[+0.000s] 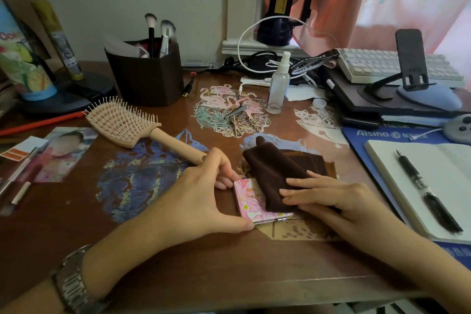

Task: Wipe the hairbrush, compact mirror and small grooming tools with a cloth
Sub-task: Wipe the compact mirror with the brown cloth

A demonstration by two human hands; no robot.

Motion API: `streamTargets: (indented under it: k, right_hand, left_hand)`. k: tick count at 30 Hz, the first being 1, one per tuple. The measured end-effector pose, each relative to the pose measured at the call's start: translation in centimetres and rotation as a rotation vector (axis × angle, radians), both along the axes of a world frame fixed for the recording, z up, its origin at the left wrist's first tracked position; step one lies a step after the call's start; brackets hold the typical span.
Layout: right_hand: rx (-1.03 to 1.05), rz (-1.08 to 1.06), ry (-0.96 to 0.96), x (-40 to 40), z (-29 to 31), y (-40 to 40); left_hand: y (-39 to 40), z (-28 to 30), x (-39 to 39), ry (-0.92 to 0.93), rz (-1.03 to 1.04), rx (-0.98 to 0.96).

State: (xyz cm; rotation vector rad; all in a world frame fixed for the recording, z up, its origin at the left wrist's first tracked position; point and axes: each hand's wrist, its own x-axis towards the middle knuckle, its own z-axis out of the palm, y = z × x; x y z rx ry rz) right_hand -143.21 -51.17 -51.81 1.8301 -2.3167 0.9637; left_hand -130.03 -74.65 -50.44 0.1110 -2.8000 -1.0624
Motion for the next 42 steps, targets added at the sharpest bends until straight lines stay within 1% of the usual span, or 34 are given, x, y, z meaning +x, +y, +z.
streamTargets:
  k: [16,20,24,32,37,42]
  right_hand:
    - [-0.013,-0.101,0.074,1.3,-0.5,-1.0]
    - [-0.042,-0.105,0.071,1.5,-0.7,-0.9]
    - [-0.083,-0.100,0.025,1.4,-0.7,-0.9]
    - [-0.077,-0.085,0.009,1.3,-0.5,-0.8]
    - [-0.014,-0.077,0.079,1.3,-0.5,-1.0]
    - [-0.010,-0.077,0.072,1.4,-0.3,-1.0]
  left_hand:
    - [0.8,0.0,-0.2,-0.041,-0.016,-0.030]
    - [0.8,0.3,-0.4,-0.022,-0.022,-0.044]
    - [0.8,0.6,-0.5,-0.007,-0.014,-0.045]
    - [-0.1,1.6,1.5,-0.032,0.013,-0.068]
    - [-1.9,2.0,4.1,-0.075,0.101,-0.099]
    - [-3.7,2.5,7.2,-0.063,0.241,-0.083]
